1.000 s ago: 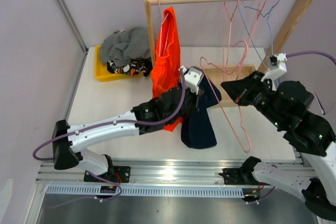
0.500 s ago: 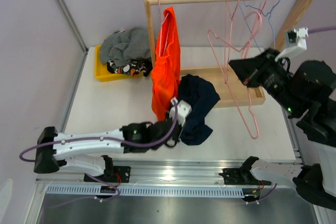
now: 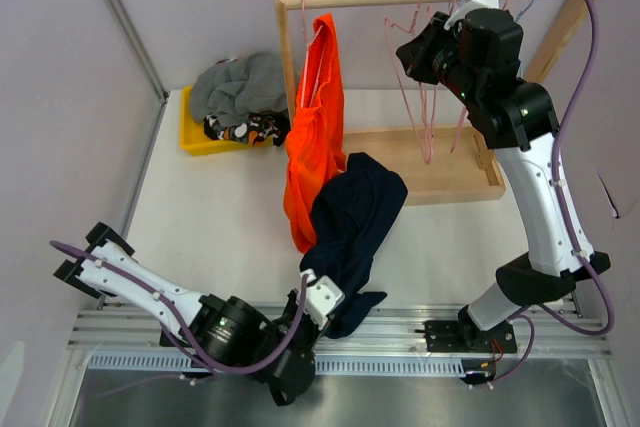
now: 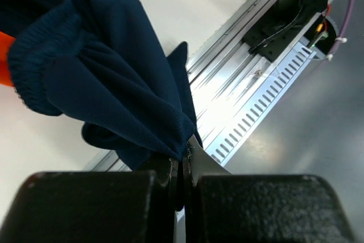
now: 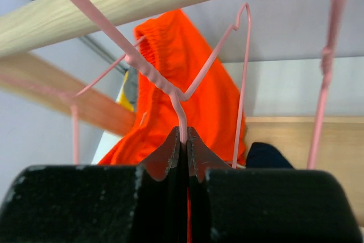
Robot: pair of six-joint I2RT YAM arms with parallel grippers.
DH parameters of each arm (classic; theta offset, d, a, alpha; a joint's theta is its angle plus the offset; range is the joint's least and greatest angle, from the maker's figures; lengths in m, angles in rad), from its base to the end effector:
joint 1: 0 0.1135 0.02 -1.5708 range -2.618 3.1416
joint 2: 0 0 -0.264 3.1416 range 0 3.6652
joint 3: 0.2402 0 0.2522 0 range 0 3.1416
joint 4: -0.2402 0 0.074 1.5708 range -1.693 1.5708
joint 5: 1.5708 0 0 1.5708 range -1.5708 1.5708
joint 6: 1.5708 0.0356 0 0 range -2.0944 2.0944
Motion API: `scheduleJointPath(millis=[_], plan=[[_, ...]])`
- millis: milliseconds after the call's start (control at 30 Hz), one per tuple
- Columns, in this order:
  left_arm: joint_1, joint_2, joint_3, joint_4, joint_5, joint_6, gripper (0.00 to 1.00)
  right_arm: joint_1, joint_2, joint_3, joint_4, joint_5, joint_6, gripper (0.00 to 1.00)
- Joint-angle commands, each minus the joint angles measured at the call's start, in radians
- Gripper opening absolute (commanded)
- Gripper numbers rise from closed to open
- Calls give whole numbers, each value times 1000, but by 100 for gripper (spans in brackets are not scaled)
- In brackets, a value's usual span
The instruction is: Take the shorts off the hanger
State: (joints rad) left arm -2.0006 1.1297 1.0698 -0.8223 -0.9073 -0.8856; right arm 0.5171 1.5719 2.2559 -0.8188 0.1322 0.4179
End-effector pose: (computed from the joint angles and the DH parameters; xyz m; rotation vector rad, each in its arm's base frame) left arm -0.0647 -0.2084 0.3234 0.7973 1.9707 -0.6148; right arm 0.2462 0.1346 0.5641 0.0142 1.7389 0.5808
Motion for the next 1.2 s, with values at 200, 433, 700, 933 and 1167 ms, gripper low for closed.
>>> scheduleJointPath(millis=[200,433,700,933,1167], plan=[[-102,91,327,-362,-186,-199,0,-51,-32,-180,155,-85,18,0],[-101,79,515,-624,-312,-222,0,-48,-206,-432,193,-115,35,0],[153,-125,611,-274,-263,438,0,-49,-394,-622,143,-74,15,99],[520,-159,810,-45,-119,951,0,-54,-493,-723,142,-31,7,99],[585,-104,966,237,-179,1301,0,-55,-489,-776,174,-52,22,100]])
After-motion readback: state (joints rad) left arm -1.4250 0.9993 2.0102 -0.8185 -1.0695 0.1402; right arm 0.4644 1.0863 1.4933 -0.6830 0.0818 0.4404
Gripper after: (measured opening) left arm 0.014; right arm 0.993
